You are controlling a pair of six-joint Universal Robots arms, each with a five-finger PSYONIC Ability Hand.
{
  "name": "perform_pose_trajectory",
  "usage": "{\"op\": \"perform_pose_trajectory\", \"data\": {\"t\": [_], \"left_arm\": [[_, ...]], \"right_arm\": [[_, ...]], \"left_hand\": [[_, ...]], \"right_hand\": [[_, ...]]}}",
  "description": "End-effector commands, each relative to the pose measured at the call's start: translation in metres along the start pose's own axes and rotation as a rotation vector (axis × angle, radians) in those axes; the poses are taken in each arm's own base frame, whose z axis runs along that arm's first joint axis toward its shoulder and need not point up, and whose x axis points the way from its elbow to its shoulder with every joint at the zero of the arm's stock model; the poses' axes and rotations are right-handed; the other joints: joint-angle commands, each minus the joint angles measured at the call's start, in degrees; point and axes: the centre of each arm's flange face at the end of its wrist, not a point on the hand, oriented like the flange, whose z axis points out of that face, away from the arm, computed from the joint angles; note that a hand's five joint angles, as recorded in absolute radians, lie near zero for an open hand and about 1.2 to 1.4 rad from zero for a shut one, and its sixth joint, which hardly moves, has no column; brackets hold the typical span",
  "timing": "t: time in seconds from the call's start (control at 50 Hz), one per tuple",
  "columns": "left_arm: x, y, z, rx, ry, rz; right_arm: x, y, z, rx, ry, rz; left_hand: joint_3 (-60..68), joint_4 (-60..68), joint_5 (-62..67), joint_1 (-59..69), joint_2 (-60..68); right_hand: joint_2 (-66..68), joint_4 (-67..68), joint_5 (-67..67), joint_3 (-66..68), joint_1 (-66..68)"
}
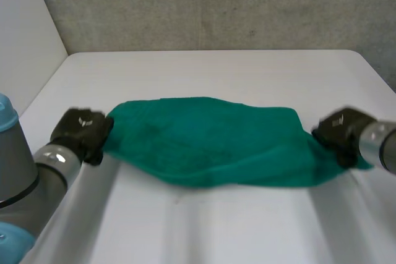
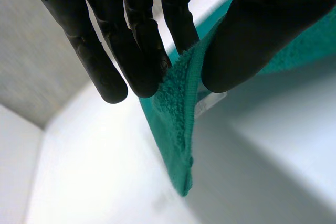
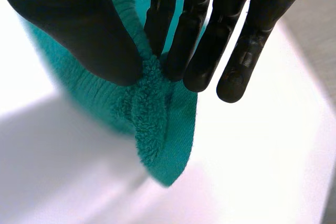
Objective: Fold the towel.
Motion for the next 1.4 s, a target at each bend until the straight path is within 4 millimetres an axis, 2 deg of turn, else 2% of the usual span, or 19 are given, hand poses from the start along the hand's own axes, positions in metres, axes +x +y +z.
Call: {"op": "perform_pose_trajectory", "data": {"t": [0.02,0.12,0.2,0.36,0.38,0.42,0.46,0.48,0.5,0.6,0.68,0.86,0.9,0.98,1.04,1.06,1.16,1.28,1.4], "left_arm": [[0.000,0.029,-0.018,-0.226,0.076,0.029],[0.002,0.035,-0.016,-0.239,0.092,0.084],[0.006,0.039,0.003,-0.211,0.081,0.100],[-0.007,0.007,0.065,-0.002,-0.038,0.120],[-0.018,-0.019,0.083,0.098,-0.091,0.159],[-0.029,-0.042,0.094,0.174,-0.142,0.186],[-0.042,-0.069,0.100,0.260,-0.201,0.206],[-0.042,-0.069,0.100,0.260,-0.201,0.206],[-0.053,-0.097,0.102,0.352,-0.256,0.218],[-0.102,-0.198,0.078,0.782,-0.530,0.154],[-0.119,-0.223,0.052,0.965,-0.606,0.063],[-0.104,-0.167,0.060,0.824,-0.482,-0.035],[-0.094,-0.138,0.068,0.732,-0.436,-0.040],[-0.063,-0.082,0.076,0.578,-0.322,-0.026],[-0.051,-0.064,0.078,0.531,-0.277,-0.022],[-0.032,-0.033,0.085,0.445,-0.212,-0.013],[-0.004,0.015,0.093,0.294,-0.122,-0.011],[0.008,0.043,0.079,0.150,-0.060,-0.010],[0.002,0.058,0.034,-0.093,-0.009,0.068]], "right_arm": [[-0.030,0.032,-0.013,-0.161,-0.182,-0.129],[-0.033,0.033,-0.007,-0.153,-0.189,-0.129],[-0.023,0.026,0.016,-0.097,-0.105,-0.136],[0.030,-0.016,0.061,0.075,0.115,-0.006],[0.030,-0.016,0.061,0.075,0.115,-0.006],[0.066,-0.056,0.057,0.220,0.250,0.035],[0.077,-0.069,0.053,0.270,0.299,0.043],[0.099,-0.092,0.042,0.371,0.397,0.064],[0.131,-0.126,0.019,0.542,0.550,0.098],[0.171,-0.170,-0.025,0.856,0.769,0.152],[0.179,-0.181,-0.064,1.003,0.862,0.173],[0.131,-0.134,-0.031,0.858,0.713,0.189],[0.099,-0.103,-0.003,0.747,0.597,0.194],[0.061,-0.069,0.021,0.644,0.460,0.202],[0.050,-0.058,0.030,0.611,0.416,0.209],[0.030,-0.041,0.051,0.555,0.342,0.220],[0.000,-0.006,0.093,0.408,0.235,0.244],[-0.013,0.009,0.097,0.330,0.180,0.240],[-0.017,0.008,0.042,0.207,0.100,0.124]], "left_hand": [[11.6,11.6,15.0,14.1,11.4],[11.6,11.6,15.0,14.1,11.4],[11.6,11.6,15.0,14.1,11.4],[11.6,11.6,15.0,14.1,11.4],[11.6,11.6,15.0,14.1,11.4],[11.6,11.6,15.0,14.1,11.4],[11.6,11.6,15.0,14.1,11.4],[11.6,11.6,15.0,14.1,11.4],[11.6,11.6,15.0,14.1,11.4],[11.6,11.6,15.0,14.1,11.4],[11.6,11.6,15.0,14.1,11.4],[11.6,11.6,15.0,14.1,11.4],[11.6,11.6,15.0,14.1,11.4],[11.6,11.6,15.0,14.1,11.4],[11.6,11.6,15.0,14.1,11.4],[11.6,11.6,15.0,14.1,11.4],[11.6,11.6,15.0,14.1,11.4],[11.6,11.6,15.0,14.1,11.4],[11.6,11.6,15.0,14.1,11.4]], "right_hand": [[12.7,11.8,13.8,12.4,25.0],[12.7,11.8,13.8,12.4,25.0],[12.7,11.8,13.8,12.4,25.0],[12.7,11.8,13.8,12.4,25.0],[12.7,11.8,13.8,12.4,25.0],[12.7,11.8,13.8,12.4,25.0],[12.7,11.8,13.8,12.4,25.0],[12.7,11.8,13.8,12.4,25.0],[12.7,11.8,13.8,12.4,25.0],[12.7,11.8,13.8,12.4,25.0],[12.7,11.8,13.8,12.4,25.0],[12.7,11.8,13.8,12.4,25.0],[12.7,11.8,13.8,12.4,25.0],[12.7,11.8,13.8,12.4,25.0],[12.7,11.8,13.8,12.4,25.0],[12.7,11.8,13.8,12.4,25.0],[12.7,11.8,13.8,12.4,25.0],[12.7,11.8,13.8,12.4,25.0],[12.7,11.8,13.8,12.4,25.0]]}}
